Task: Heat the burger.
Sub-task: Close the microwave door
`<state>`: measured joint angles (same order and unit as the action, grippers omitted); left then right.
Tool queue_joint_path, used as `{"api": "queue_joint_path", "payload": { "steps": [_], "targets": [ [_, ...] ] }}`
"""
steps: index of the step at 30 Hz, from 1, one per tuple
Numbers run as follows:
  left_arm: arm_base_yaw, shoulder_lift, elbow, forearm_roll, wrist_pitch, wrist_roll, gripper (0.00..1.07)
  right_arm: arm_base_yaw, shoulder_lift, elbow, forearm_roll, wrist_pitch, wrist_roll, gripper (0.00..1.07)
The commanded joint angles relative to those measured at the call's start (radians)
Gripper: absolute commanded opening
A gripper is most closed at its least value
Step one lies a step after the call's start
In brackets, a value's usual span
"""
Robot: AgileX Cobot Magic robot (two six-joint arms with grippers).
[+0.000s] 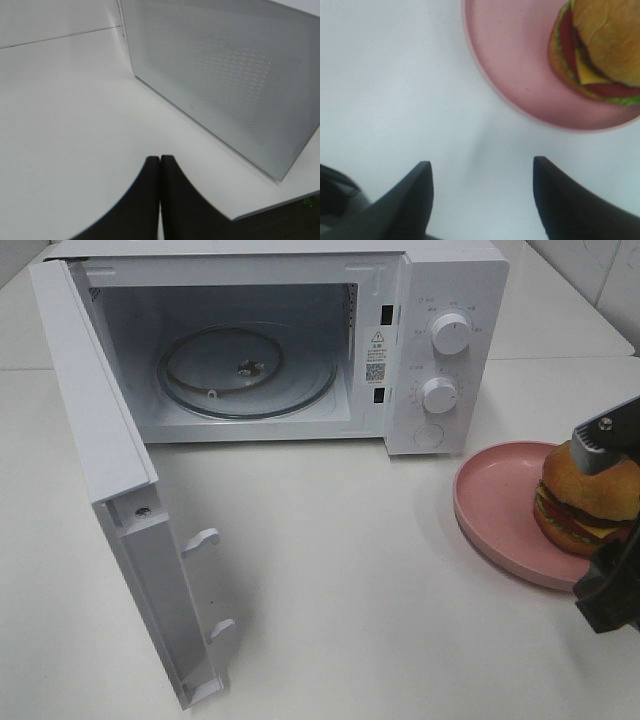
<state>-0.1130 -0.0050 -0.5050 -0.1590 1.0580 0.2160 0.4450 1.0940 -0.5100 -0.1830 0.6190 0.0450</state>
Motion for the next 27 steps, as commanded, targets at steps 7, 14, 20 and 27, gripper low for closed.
{"api": "queue_joint_path", "payload": {
  "steps": [7, 14, 20, 27],
  "targets": [
    [0.001, -0.02, 0.0, 0.001, -0.013, -0.006, 0.0, -0.001, -0.015, -0.025, 0.173, 0.31, 0.107, 0.59],
    [0.001, -0.02, 0.0, 0.001, -0.013, -0.006, 0.0, -0.001, -0.15, -0.024, 0.183, 0.333, 0.035, 0.58],
    [0.001, -0.02, 0.0, 0.001, -0.013, -0.006, 0.0, -0.001, -0.433, -0.013, 0.183, 0.39, -0.025, 0.58],
    [0.001, -0.02, 0.0, 0.001, -0.013, -0.006, 0.0, -0.001, -0.693, 0.001, 0.211, 0.381, -0.058, 0.58]
  ]
}}
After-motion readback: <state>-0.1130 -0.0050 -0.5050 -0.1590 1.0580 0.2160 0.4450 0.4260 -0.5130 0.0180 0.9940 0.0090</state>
